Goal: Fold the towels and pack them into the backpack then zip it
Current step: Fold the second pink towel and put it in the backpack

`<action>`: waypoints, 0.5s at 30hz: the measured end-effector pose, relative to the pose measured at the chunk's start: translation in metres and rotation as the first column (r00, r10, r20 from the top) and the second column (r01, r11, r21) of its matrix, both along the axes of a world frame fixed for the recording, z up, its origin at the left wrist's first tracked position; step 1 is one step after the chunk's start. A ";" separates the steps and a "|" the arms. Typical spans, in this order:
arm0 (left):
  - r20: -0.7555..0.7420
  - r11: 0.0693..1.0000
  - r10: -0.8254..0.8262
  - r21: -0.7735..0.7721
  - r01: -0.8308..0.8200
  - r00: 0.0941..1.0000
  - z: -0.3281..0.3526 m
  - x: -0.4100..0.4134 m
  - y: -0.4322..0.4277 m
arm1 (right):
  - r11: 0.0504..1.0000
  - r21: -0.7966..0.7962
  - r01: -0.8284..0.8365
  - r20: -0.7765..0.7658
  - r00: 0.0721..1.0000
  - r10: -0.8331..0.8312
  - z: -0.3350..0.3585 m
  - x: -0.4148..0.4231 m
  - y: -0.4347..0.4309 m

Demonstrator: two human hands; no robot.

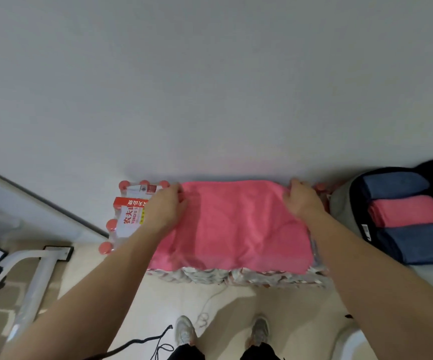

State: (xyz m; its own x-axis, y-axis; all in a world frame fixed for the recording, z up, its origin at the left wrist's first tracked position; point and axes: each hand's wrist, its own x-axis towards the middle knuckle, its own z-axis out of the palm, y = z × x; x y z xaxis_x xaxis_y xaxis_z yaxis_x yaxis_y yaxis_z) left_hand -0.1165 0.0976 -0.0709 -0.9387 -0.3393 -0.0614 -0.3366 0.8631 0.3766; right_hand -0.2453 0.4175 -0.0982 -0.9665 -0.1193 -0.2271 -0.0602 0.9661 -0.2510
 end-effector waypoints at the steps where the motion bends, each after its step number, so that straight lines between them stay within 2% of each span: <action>1: -0.005 0.999 -0.019 0.027 0.019 1.000 -0.001 -0.002 0.016 | 0.999 -0.036 -0.027 0.006 1.000 0.027 -0.002 -0.001 -0.002; 5: -0.013 0.987 -0.035 0.154 0.037 0.999 -0.003 -0.011 0.074 | 0.981 -0.182 -0.067 0.019 0.997 0.071 0.001 0.002 -0.012; 9: -0.047 0.987 -0.052 0.150 0.058 0.998 -0.006 -0.021 0.116 | 0.958 -0.267 -0.105 -0.029 0.995 0.100 0.010 0.015 -0.015; 12: -0.016 0.986 -0.017 0.165 0.019 1.000 -0.008 -0.028 0.137 | 0.877 -0.460 -0.139 -0.082 0.990 0.113 0.009 0.029 -0.015; 15: -0.004 0.982 -0.015 0.188 0.016 1.000 -0.007 -0.031 0.147 | 0.805 -0.590 -0.051 -0.096 0.995 -0.008 0.006 0.035 -0.016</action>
State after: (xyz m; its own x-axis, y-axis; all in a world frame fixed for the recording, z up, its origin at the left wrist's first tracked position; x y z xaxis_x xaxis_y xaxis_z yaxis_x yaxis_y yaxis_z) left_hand -0.1475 0.2446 -0.0783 -0.9439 -0.3074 -0.1207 -0.3228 0.7816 0.5337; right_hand -0.2104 0.4017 -0.0925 -0.9746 -0.2230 -0.0183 -0.1298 0.6299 -0.7658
